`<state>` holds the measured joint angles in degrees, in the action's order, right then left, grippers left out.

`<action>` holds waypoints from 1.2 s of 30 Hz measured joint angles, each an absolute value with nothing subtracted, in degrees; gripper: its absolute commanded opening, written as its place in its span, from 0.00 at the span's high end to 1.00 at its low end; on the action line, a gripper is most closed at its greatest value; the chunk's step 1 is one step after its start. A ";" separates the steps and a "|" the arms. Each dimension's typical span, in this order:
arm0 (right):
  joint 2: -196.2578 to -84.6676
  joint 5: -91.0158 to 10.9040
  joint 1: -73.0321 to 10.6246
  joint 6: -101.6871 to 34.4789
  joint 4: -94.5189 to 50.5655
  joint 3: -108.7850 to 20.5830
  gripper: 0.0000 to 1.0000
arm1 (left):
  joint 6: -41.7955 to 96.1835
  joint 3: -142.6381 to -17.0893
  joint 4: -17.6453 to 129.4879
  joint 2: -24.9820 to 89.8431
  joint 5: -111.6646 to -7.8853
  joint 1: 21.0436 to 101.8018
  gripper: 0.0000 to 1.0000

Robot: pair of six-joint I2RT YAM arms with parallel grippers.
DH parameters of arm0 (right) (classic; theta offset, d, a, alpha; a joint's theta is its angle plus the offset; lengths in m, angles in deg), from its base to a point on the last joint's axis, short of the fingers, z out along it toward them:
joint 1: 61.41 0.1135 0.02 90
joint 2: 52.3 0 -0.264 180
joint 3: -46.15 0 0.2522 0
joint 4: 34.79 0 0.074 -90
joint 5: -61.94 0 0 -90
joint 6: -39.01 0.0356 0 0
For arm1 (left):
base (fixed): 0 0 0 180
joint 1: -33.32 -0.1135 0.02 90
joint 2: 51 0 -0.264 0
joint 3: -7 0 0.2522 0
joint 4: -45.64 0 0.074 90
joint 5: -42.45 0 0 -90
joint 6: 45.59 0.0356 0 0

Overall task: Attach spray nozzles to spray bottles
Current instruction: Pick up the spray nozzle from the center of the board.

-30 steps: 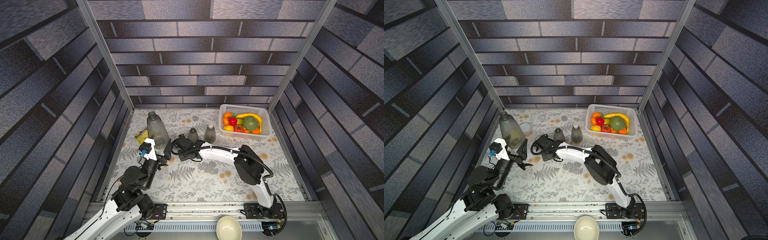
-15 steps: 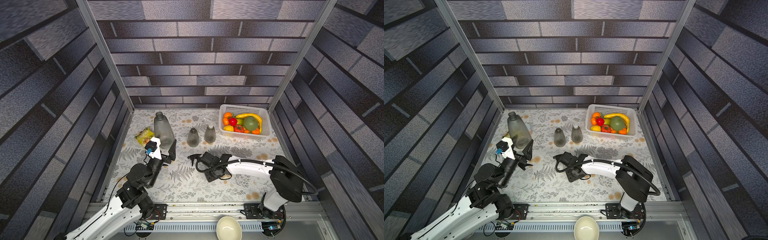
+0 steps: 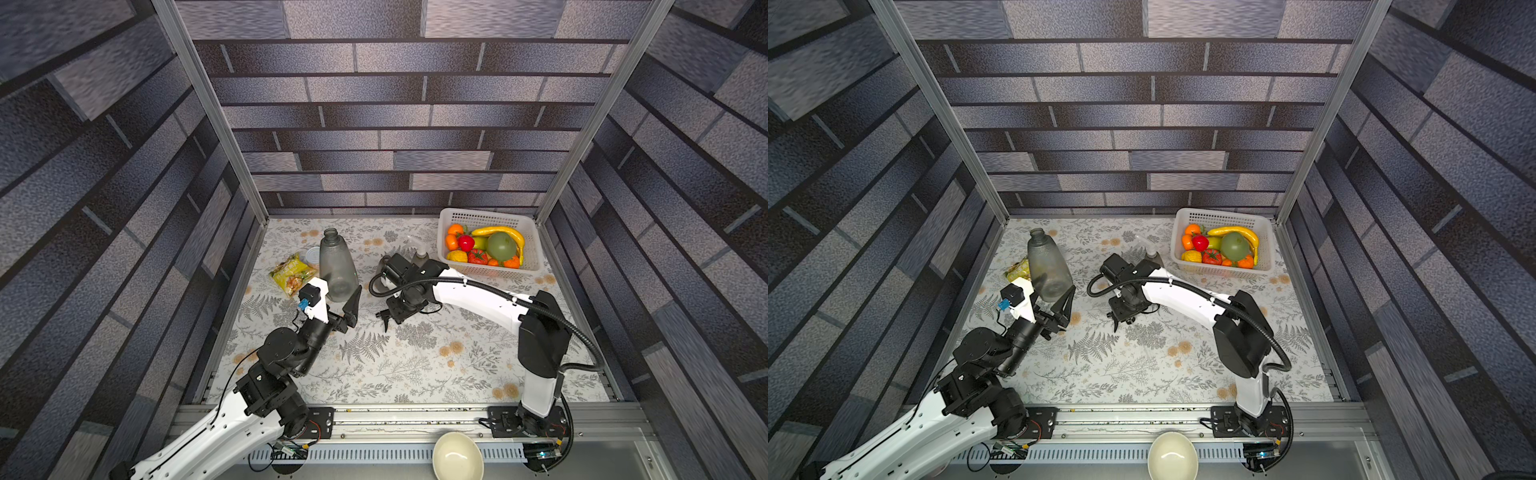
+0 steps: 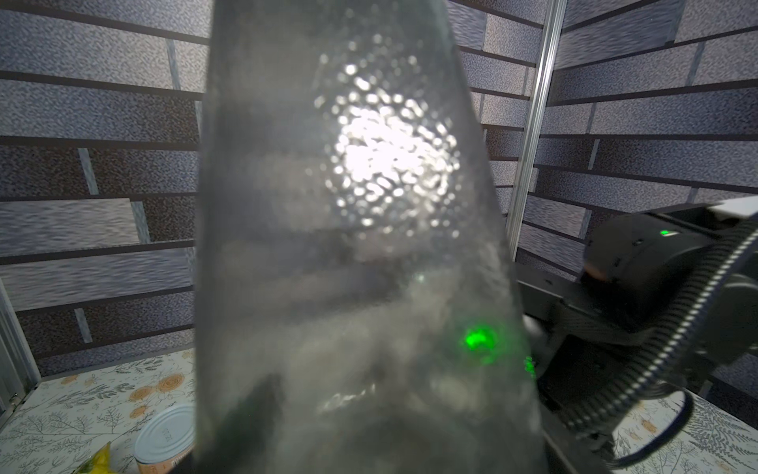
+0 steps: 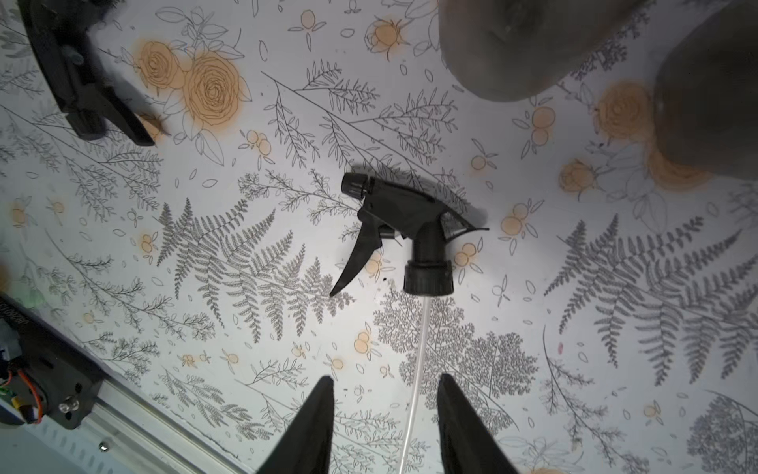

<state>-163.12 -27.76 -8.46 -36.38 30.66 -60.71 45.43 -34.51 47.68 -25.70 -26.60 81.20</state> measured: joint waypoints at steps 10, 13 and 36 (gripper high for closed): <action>-177.27 -26.58 -9.42 -40.18 35.16 -70.17 0.62 | 45.43 -34.44 48.73 -27.93 -26.36 82.67 0.24; -177.88 -25.60 -9.48 -40.68 35.94 -70.83 0.63 | 45.45 -34.44 48.75 -27.97 -26.36 82.91 0.24; -179.34 -29.93 -10.71 -37.08 34.52 -69.04 0.61 | 45.50 -34.14 48.73 -28.19 -26.12 83.78 0.24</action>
